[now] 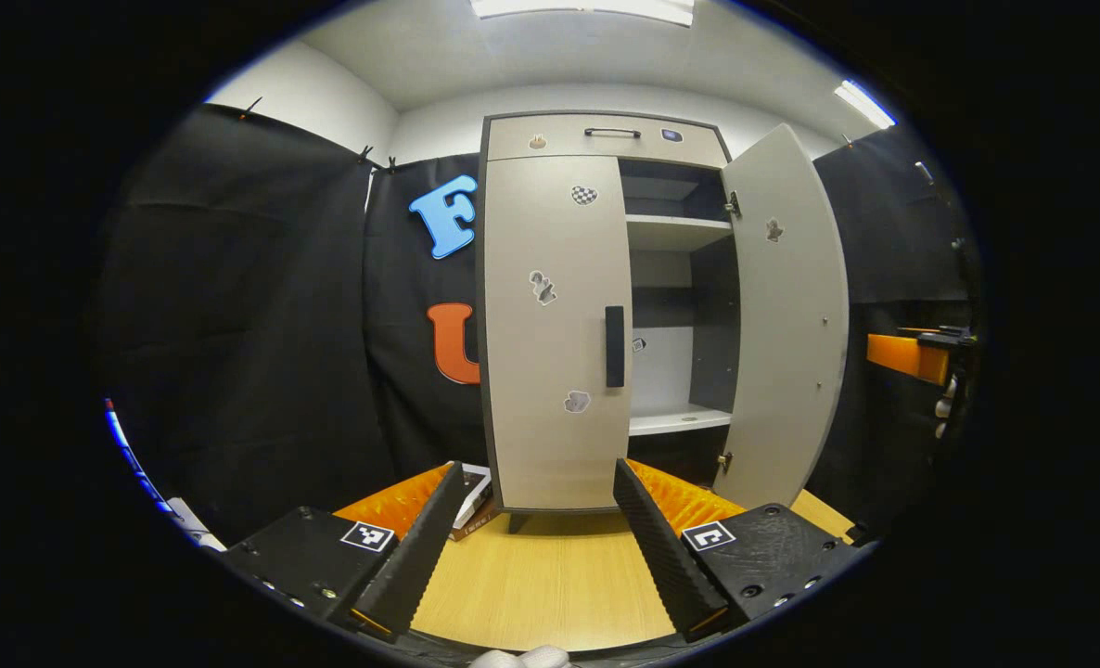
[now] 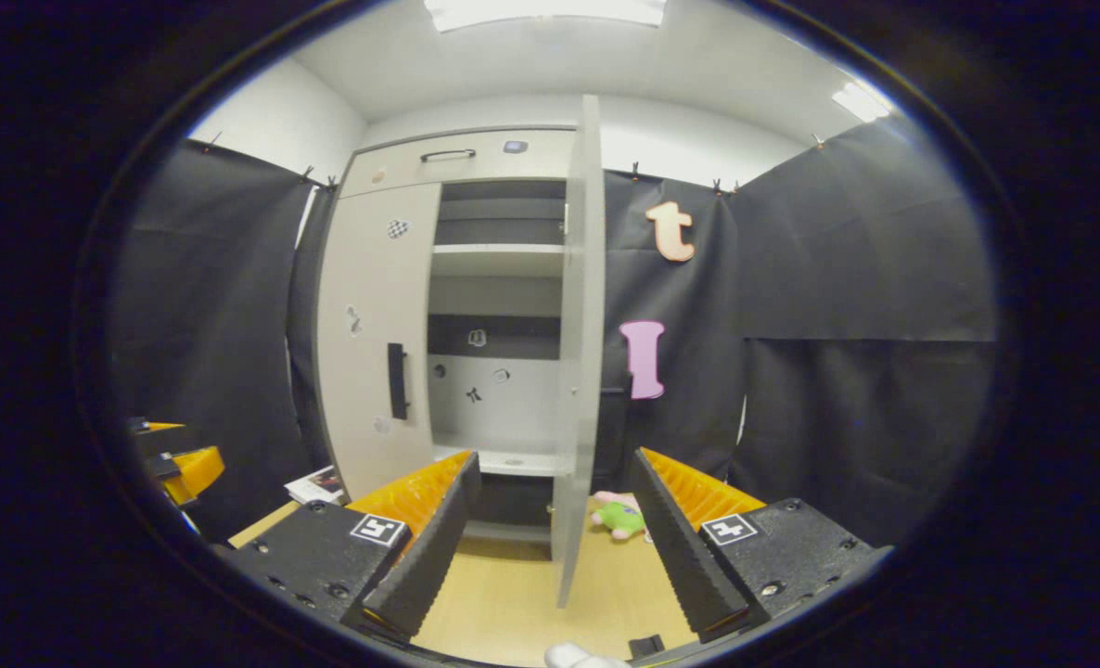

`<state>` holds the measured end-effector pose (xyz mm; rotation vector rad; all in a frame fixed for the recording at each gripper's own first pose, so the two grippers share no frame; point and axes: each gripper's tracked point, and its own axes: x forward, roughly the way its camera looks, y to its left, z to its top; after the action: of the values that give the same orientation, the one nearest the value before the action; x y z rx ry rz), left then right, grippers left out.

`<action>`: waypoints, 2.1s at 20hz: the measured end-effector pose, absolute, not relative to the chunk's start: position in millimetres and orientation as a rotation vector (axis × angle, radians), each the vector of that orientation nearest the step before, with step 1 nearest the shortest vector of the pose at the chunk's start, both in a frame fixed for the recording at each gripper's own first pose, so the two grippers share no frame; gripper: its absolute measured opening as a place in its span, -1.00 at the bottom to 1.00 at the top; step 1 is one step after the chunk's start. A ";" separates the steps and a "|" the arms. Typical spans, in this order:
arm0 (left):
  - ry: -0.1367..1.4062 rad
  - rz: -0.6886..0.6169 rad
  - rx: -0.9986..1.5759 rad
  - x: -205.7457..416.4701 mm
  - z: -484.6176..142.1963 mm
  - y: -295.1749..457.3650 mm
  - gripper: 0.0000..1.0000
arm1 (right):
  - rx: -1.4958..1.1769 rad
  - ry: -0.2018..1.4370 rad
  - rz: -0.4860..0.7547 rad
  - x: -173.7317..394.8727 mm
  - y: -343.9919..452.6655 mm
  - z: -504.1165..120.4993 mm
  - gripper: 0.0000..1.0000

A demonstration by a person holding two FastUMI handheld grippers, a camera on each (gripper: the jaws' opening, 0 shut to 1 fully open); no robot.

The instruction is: Open the right door of the double-door shoe cabinet with the right hand, and open the left door with the left hand.

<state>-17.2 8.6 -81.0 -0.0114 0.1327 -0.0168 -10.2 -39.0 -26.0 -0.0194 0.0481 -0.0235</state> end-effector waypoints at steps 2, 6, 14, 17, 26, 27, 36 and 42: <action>0.127 -0.010 -0.007 -3.2 -80.9 11.4 0.94 | -0.008 0.065 0.009 -19.4 -21.5 -36.5 0.97; 0.120 -0.003 -0.004 27.8 -80.0 12.5 0.94 | -0.002 0.109 0.056 -20.5 -3.0 -54.7 1.00; 0.085 -0.051 0.004 123.9 -62.5 -35.1 0.94 | 0.013 0.114 0.061 0.7 -10.9 -49.8 0.97; 0.069 -0.076 0.015 170.3 -52.9 -59.4 0.94 | 0.011 0.102 0.062 9.6 -15.4 -43.5 0.97; 0.108 -0.072 -0.019 277.8 -64.3 -89.9 0.93 | 0.009 0.116 0.039 33.7 -35.3 -45.8 0.97; 0.115 -0.069 -0.021 285.6 -67.1 -91.1 0.93 | 0.008 0.118 0.037 35.6 -37.6 -45.2 0.97; 0.121 -0.099 -0.001 320.0 -76.8 -107.0 0.53 | -0.019 0.148 0.043 49.6 -41.1 -56.1 0.97; 0.124 -0.110 -0.022 318.8 -77.9 -108.6 -0.46 | -0.016 0.157 0.065 51.3 -40.4 -61.1 0.97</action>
<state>318.8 -108.6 -77.9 -0.0219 0.1242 -0.1099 51.3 -40.4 -61.1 -0.0156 0.1568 0.0646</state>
